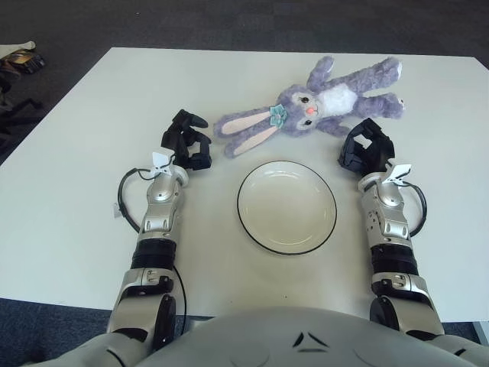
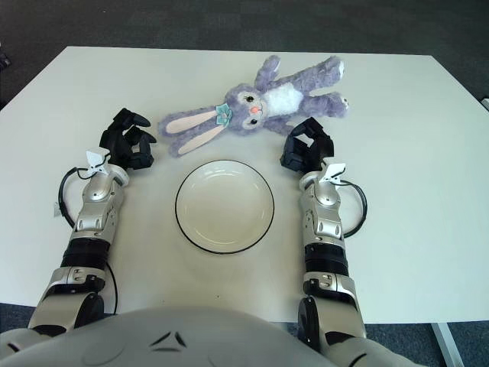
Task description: Put the doll into the plate.
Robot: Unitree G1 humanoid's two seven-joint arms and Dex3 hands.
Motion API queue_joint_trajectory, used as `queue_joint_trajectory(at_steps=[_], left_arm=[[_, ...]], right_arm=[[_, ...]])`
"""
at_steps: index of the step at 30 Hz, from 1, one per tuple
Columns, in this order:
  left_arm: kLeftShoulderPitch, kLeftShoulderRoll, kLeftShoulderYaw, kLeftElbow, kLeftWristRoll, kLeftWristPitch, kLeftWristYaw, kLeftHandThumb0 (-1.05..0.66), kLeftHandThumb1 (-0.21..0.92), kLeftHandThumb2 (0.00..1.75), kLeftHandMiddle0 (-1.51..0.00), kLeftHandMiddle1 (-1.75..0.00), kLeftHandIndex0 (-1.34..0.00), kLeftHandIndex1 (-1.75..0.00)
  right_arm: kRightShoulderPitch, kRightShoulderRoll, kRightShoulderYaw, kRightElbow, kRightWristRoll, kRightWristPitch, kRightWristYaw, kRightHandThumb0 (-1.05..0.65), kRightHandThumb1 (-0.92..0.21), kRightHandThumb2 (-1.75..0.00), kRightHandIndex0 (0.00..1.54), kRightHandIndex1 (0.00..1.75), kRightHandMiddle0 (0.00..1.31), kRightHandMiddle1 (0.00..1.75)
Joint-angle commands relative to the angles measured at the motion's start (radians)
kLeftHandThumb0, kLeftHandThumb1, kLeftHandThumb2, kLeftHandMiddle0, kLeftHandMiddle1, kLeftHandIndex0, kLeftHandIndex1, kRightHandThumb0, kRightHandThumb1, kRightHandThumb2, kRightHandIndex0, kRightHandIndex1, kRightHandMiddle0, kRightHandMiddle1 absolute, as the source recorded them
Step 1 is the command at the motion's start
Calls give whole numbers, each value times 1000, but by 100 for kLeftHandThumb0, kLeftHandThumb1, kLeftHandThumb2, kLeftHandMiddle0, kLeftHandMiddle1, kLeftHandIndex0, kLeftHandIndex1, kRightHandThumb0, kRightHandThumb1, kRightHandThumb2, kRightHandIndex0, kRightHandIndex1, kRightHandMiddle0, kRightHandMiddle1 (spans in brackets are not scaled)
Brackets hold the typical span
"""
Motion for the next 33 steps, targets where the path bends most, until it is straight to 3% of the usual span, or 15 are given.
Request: queue_joint_trajectory(at_steps=[1, 27, 33], left_arm=[[65, -14, -3, 40, 4, -4, 8, -1, 22, 144, -57, -175, -56, -175], [48, -8, 14, 31, -12, -6, 10, -1, 26, 139, -54, -175, -53, -175], [64, -7, -6, -86, 60, 38, 76, -1, 28, 137, -53, -175, -51, -175]], right_arm=[[53, 15, -2, 35, 8, 38, -8, -48, -32, -131, 105, 175, 61, 175], [50, 17, 9, 38, -2, 38, -18, -48, -32, -131, 107, 175, 61, 175], [45, 15, 10, 47, -2, 39, -16, -48, -32, -132, 106, 175, 61, 175]])
